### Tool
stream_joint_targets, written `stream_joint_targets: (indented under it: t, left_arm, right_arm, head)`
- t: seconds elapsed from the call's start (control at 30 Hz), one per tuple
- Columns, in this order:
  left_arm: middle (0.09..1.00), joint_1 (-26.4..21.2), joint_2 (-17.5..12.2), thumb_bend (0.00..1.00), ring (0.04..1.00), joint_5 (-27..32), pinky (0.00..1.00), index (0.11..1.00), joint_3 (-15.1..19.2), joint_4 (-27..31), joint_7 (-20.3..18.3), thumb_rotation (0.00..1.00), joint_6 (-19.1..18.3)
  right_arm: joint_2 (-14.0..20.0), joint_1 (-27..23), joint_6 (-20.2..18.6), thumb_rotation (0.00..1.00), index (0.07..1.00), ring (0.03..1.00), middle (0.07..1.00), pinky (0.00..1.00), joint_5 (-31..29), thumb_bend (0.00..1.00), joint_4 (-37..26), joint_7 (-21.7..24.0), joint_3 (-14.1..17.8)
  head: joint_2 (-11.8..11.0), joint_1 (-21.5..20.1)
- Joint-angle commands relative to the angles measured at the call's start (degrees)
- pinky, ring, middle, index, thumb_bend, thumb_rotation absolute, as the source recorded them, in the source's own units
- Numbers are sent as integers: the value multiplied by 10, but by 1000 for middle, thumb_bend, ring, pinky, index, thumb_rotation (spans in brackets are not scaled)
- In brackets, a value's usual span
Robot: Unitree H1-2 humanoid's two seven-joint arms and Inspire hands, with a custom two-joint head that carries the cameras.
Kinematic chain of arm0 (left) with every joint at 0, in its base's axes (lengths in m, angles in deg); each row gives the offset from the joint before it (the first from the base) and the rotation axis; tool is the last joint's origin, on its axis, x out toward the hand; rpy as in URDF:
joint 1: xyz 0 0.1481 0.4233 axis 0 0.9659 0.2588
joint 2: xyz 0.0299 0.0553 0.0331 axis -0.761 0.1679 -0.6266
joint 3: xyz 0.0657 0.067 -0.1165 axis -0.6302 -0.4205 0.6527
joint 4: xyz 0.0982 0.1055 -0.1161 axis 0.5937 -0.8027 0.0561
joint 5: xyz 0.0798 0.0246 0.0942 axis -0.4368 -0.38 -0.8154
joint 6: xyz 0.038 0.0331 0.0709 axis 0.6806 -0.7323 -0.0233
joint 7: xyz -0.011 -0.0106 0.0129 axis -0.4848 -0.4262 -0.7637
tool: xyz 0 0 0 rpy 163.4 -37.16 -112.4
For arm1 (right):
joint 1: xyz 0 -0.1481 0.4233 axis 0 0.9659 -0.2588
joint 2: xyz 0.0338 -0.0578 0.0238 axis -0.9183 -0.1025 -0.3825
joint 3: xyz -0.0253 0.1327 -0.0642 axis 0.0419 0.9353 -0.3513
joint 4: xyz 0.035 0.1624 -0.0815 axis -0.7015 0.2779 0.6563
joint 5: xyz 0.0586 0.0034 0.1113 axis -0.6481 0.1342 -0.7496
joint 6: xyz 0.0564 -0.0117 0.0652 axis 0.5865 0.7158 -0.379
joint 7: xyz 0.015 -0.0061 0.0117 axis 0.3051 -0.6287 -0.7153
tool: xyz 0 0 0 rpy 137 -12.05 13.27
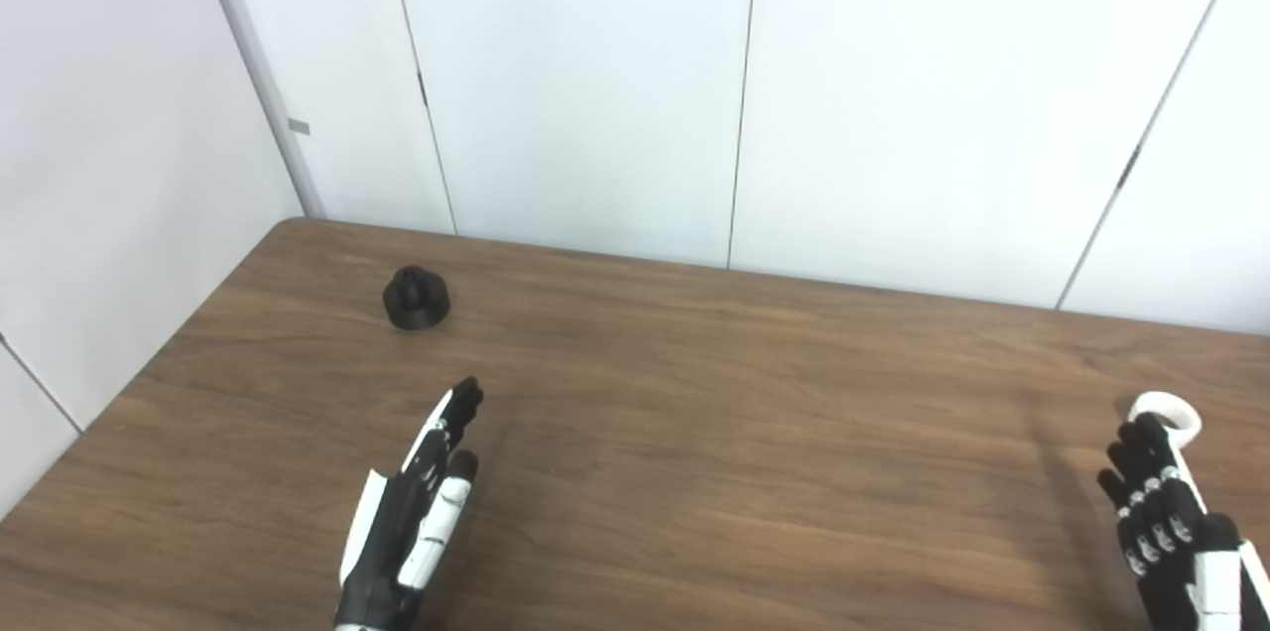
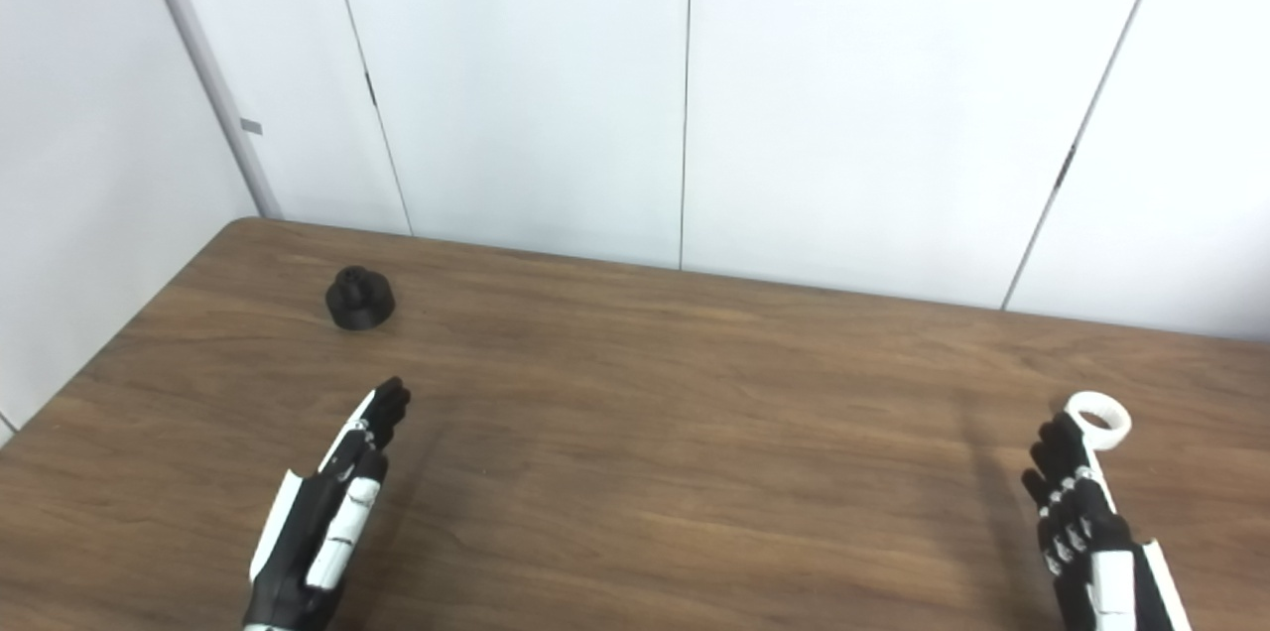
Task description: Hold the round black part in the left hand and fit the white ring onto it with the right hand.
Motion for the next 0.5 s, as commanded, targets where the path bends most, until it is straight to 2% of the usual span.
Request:
stream_joint_targets:
  t: [0.0,0.13,0.23,0.33,0.4,0.47]
  left_arm:
    - [957,10,29,592,976,-12,1000,973,-12,-62,12,891,7]
    - [962,8,30,580,978,-14,1000,977,-13,-70,14,913,13]
    - [958,7,34,595,979,-3,1000,969,-8,-72,17,893,14]
    - [953,8,36,551,979,0,1000,968,-4,-67,23,844,13]
    - [953,10,32,551,972,-7,1000,971,-3,-55,29,764,6]
    - [949,10,21,556,958,-43,967,971,0,-39,41,726,2]
  right_arm:
    - [-9,34,16,1000,1000,1000,1000,1000,-8,607,81,11,-3]
    - [-10,29,18,1000,1000,1000,1000,1000,-11,618,91,12,-2]
    - [-9,28,16,1000,1000,1000,1000,1000,-12,644,94,13,-2]
    - [-11,27,14,1000,1000,1000,1000,1000,-12,648,95,11,0]
    - [-12,26,18,1000,1000,1000,1000,1000,-11,660,100,11,1]
    - [-12,25,22,1000,1000,1000,1000,1000,-5,667,104,9,0]
  head:
    - [0,0]
    - [-4,-14]
    - [-4,-15]
    - [-4,-16]
    - [-4,-16]
    - [-6,-14]
